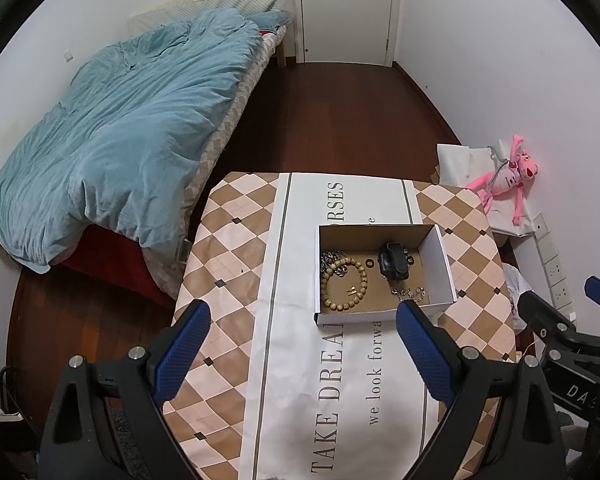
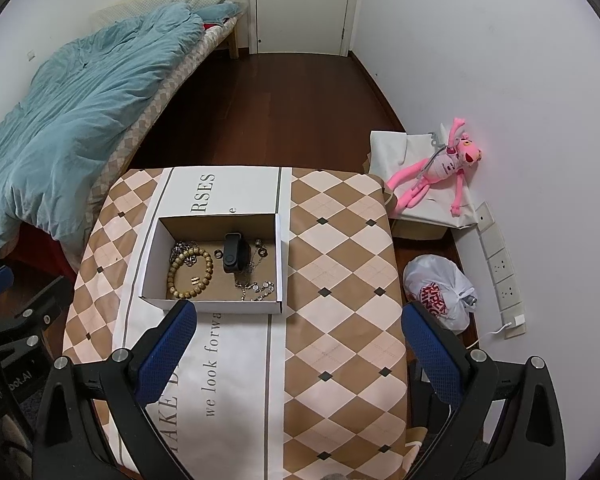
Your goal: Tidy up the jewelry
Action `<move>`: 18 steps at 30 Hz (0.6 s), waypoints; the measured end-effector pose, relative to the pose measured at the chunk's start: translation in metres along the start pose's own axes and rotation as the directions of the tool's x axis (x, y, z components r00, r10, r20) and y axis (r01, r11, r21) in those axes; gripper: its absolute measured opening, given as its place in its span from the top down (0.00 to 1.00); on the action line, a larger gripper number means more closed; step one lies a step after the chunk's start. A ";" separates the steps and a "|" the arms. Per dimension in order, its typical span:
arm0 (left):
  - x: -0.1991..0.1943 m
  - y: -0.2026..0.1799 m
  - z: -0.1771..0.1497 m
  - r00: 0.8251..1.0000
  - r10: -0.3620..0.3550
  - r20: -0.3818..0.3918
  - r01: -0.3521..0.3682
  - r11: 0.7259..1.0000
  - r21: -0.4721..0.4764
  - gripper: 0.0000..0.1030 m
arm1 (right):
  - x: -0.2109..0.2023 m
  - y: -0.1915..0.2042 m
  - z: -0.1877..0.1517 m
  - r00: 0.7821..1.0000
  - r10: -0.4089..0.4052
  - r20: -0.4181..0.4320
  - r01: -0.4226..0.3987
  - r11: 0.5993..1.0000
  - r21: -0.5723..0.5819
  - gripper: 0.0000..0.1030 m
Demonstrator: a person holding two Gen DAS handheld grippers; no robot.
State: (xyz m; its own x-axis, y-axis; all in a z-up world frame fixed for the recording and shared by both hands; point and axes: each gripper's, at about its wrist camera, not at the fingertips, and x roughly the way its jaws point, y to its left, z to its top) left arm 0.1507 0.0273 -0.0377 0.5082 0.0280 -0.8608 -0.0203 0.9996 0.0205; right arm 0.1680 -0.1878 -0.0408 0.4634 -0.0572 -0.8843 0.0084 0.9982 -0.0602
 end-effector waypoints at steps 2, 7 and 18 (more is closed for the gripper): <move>0.001 0.001 -0.001 1.000 0.003 -0.003 -0.003 1.000 -0.003 0.08 | -0.001 0.000 0.000 1.000 -0.001 0.001 0.001 1.000 0.000 0.00; 0.000 0.001 -0.003 1.000 0.004 0.000 -0.004 1.000 -0.006 0.08 | -0.004 -0.003 0.001 1.000 0.000 0.003 0.000 1.000 0.001 0.00; -0.003 0.005 0.000 1.000 0.012 0.011 -0.011 1.000 -0.010 0.08 | -0.010 -0.003 0.003 1.000 0.003 0.011 -0.003 1.000 -0.002 0.00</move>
State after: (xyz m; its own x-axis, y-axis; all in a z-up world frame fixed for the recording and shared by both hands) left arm 0.1493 0.0320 -0.0350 0.5177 0.0396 -0.8547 -0.0351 0.9991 0.0250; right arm 0.1659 -0.1901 -0.0306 0.4732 -0.0540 -0.8793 0.0051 0.9983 -0.0586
